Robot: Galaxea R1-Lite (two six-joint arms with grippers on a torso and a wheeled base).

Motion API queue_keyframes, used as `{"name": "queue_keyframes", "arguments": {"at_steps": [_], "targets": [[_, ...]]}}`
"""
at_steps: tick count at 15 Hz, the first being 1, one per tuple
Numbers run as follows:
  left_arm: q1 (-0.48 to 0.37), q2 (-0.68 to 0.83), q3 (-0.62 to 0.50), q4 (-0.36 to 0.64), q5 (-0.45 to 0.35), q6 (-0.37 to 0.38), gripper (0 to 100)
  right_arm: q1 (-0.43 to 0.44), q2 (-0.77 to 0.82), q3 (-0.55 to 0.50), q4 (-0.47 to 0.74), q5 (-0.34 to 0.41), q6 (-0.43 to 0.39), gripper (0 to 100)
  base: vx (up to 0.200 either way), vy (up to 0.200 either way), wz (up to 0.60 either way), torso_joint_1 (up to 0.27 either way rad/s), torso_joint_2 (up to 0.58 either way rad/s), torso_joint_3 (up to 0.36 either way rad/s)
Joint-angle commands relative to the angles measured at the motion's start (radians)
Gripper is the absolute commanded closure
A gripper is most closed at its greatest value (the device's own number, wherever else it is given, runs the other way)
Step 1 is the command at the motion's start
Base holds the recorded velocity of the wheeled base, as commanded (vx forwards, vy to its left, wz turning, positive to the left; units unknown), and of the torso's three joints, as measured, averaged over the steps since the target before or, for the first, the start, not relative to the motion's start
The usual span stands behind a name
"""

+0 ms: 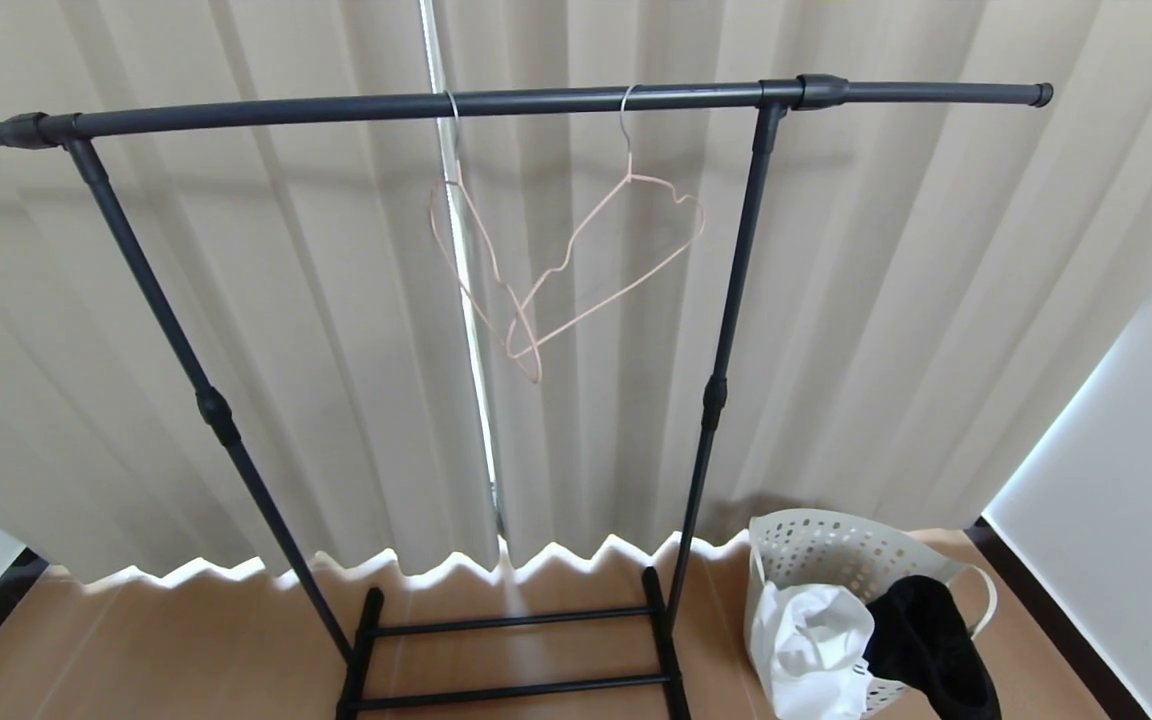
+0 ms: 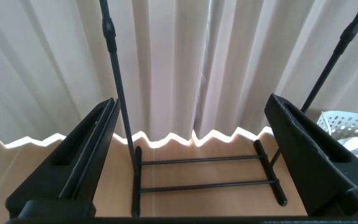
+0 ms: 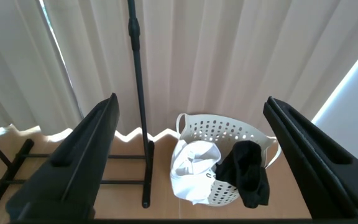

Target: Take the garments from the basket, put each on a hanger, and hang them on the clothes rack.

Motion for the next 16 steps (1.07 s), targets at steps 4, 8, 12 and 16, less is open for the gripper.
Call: {"name": "queue_keyframes", "arguments": {"at_steps": [4,8,12,16], "targets": [[0.0,0.0,0.0,0.0,0.0,0.0,0,0.0,0.0,0.0,-0.001,0.001,0.0,0,0.0,0.0,0.0,-0.209,0.54,0.327],[0.0,0.0,0.0,0.0,0.0,0.0,0,0.0,0.0,0.0,-0.001,0.001,0.0,0,0.0,0.0,0.0,-0.183,0.51,0.327],[0.0,0.0,0.0,0.0,0.0,0.0,0,0.0,0.0,0.0,-0.001,0.001,0.0,0,0.0,0.0,0.0,-0.159,0.49,0.331],[0.0,0.002,0.0,0.0,0.002,0.0,0,0.0,0.0,0.0,-0.001,-0.001,0.003,0,0.0,0.0,0.0,-0.126,0.47,0.344]]}}
